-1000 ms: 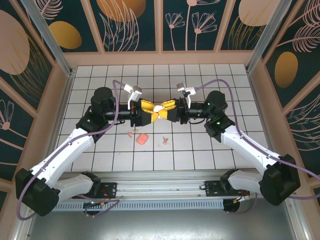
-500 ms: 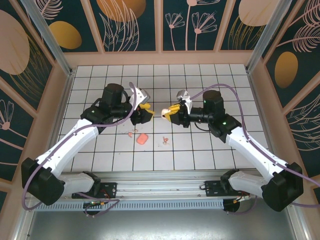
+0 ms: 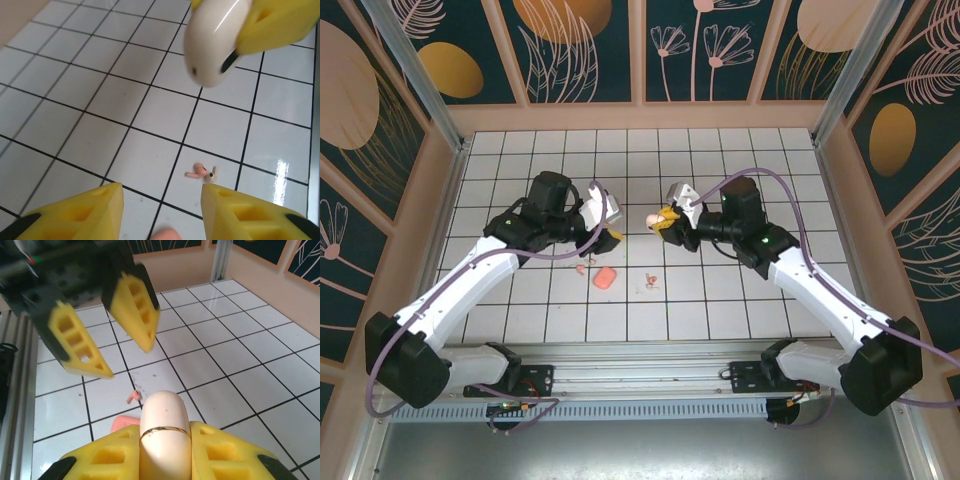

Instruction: Insert the wireless bluetooth earbuds into the charging case

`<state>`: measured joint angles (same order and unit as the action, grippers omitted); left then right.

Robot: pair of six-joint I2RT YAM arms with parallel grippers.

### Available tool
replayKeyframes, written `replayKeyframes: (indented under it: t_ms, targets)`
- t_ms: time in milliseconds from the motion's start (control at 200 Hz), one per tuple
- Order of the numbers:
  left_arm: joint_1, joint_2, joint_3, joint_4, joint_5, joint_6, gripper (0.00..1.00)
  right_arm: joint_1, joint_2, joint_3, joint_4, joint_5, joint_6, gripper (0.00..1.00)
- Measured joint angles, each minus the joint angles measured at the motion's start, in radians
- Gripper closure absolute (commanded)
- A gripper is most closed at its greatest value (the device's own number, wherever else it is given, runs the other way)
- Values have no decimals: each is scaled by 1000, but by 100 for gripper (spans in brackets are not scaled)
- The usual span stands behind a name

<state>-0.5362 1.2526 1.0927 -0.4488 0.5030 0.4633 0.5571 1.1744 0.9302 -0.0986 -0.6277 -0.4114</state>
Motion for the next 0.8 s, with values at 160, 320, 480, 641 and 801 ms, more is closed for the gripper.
replayKeyframes:
  t_ms: [160,320,480,641,801]
  targets:
    - [0,-67,-24,0,2,100,55,3,45,2,0,3,-47,85]
    - [0,-107,-53,0,12,180,55,39,93,38,-13,30,-121,85]
    - [0,-107,-57,-5,24,225,57,106,127,80,-42,44,-263,85]
    - [0,-92,-57,-5,71,241,57,142,138,85,-45,27,-380,85]
    - [-1,-71,-57,-6,86,245,58,153,168,109,-74,3,-442,85]
